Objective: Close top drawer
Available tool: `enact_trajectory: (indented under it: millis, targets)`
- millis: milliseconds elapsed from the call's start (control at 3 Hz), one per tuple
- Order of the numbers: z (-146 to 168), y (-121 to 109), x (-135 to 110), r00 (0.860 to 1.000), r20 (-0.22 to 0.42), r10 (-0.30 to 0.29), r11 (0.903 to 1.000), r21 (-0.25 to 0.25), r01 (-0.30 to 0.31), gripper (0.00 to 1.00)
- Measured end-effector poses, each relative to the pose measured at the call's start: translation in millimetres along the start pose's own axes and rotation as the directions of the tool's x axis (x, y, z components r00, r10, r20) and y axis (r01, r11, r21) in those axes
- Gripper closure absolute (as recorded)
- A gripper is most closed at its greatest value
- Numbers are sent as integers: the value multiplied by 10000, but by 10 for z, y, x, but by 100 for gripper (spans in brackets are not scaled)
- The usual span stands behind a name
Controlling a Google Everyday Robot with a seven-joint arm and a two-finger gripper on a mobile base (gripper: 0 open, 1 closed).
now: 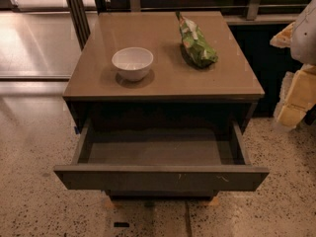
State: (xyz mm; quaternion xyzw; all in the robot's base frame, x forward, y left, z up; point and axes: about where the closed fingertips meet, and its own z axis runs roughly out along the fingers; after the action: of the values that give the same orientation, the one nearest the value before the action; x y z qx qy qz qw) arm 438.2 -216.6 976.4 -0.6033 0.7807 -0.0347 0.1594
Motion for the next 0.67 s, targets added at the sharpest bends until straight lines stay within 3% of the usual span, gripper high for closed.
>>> enact_trajectory:
  millis: [333,667]
  targets:
    - [0,0,0,10000,0,0,10000,0,0,0]
    - [129,25,26,9979,590,252,9997,17,-253,0]
